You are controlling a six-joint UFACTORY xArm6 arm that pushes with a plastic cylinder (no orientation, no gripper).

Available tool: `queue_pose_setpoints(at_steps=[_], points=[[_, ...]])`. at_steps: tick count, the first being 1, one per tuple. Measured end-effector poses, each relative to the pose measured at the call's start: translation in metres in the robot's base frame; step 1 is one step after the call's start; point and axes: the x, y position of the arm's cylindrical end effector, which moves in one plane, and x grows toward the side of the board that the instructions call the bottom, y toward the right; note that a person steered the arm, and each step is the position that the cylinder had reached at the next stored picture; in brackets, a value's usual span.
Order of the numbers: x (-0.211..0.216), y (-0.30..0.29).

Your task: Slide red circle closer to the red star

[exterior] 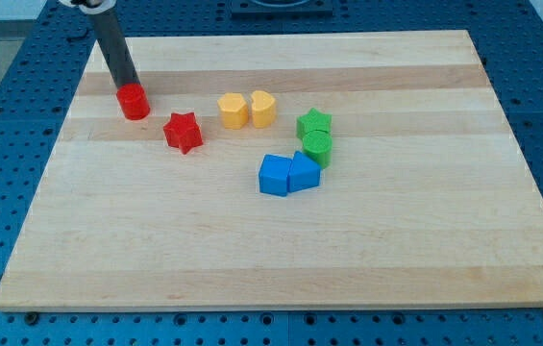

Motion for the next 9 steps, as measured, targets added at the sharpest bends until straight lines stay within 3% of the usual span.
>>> queue_pose_setpoints(at_steps=[3,6,9], points=[[0.001,-0.006],[0.068,-0.006],[0.064,-0.054]])
